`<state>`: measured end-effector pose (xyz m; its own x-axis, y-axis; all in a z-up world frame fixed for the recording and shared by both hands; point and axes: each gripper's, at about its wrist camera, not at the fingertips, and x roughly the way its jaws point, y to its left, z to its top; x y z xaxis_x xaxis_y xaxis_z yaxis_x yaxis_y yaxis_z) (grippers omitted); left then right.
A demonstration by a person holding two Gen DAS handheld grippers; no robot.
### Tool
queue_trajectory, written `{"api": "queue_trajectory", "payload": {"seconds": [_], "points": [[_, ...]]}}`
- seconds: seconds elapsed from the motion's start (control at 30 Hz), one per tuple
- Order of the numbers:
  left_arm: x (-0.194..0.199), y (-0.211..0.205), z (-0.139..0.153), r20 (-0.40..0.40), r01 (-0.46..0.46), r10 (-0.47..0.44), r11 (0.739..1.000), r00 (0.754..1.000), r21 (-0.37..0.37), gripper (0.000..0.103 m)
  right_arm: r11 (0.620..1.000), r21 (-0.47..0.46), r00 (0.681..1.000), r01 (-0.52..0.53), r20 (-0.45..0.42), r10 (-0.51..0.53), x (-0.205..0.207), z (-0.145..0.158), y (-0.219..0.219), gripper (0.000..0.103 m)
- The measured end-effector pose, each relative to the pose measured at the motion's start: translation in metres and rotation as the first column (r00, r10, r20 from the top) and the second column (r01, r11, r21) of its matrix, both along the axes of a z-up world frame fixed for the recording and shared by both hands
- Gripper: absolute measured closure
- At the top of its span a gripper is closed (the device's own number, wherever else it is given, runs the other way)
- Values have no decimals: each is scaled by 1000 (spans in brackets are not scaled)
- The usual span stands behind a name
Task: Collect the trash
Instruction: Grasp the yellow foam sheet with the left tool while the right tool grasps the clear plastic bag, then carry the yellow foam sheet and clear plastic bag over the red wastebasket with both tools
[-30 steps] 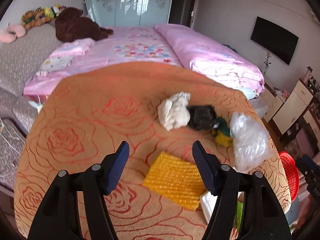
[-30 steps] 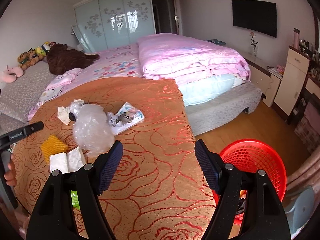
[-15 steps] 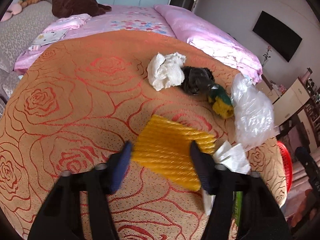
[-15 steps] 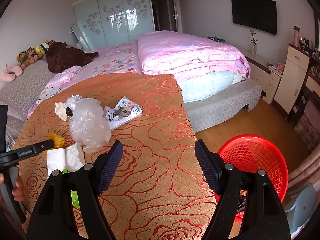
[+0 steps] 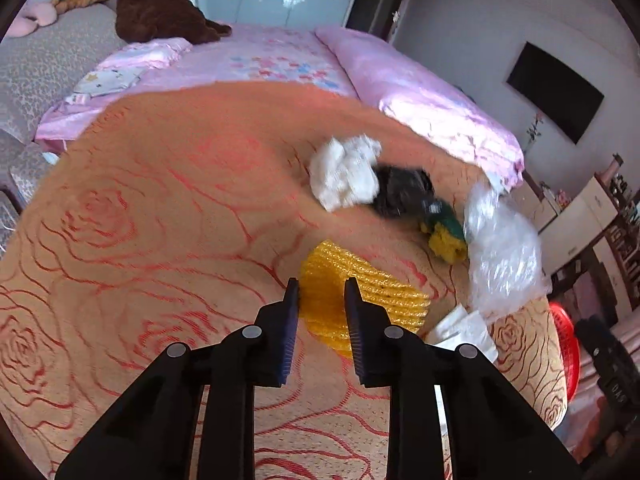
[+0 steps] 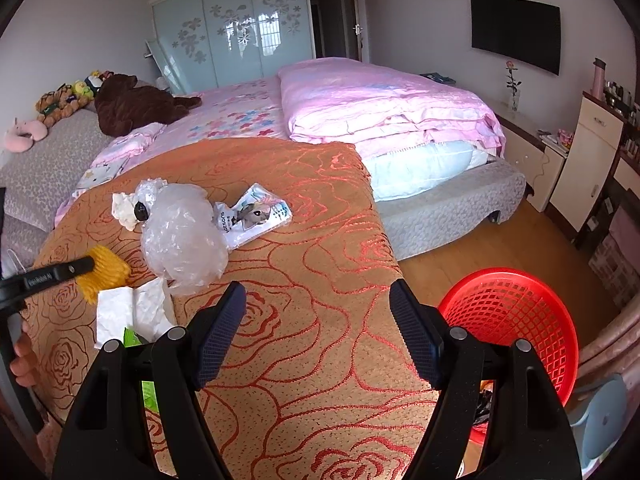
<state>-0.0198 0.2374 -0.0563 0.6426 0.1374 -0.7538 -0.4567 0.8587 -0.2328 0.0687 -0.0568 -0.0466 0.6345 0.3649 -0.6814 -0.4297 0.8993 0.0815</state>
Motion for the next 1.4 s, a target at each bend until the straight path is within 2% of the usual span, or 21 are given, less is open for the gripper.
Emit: {"api": "queue_trajectory", "payload": {"seconds": [0.23,0.47,0.6,0.7,0.93,0.97,1.03,1.2,1.3,1.4], "points": [[-12,12,29,70,-73,68,995,995,72,81,998,-17,999,-54,-5,54,2,-3,16,31],[-13,14,36,88,-96,87,990,992,104,81,991,15,990,-131,-42,131,13,-2,52,31],[-16,13,38,97,-98,87,988,991,115,81,985,28,984,-172,-42,173,18,1,76,18],[-19,15,40,103,-101,89,988,991,120,81,977,28,976,-211,-46,213,21,3,95,18],[-20,20,37,102,-107,95,987,990,117,81,964,-48,965,-262,-45,260,25,-7,132,17],[-20,20,37,101,-108,96,987,990,119,81,964,-56,965,-261,-46,259,25,-10,134,18],[-20,21,37,100,-109,97,987,990,122,81,962,-70,964,-263,-56,259,26,-14,137,32],[-20,21,37,98,-110,98,986,990,122,81,960,-94,964,-266,-41,263,24,-16,136,52],[-21,19,38,101,-107,95,986,990,126,81,963,-79,966,-258,-39,256,23,-13,130,58],[-21,18,41,108,-104,90,986,990,132,81,968,-62,970,-245,-28,243,21,-7,123,59]]}}
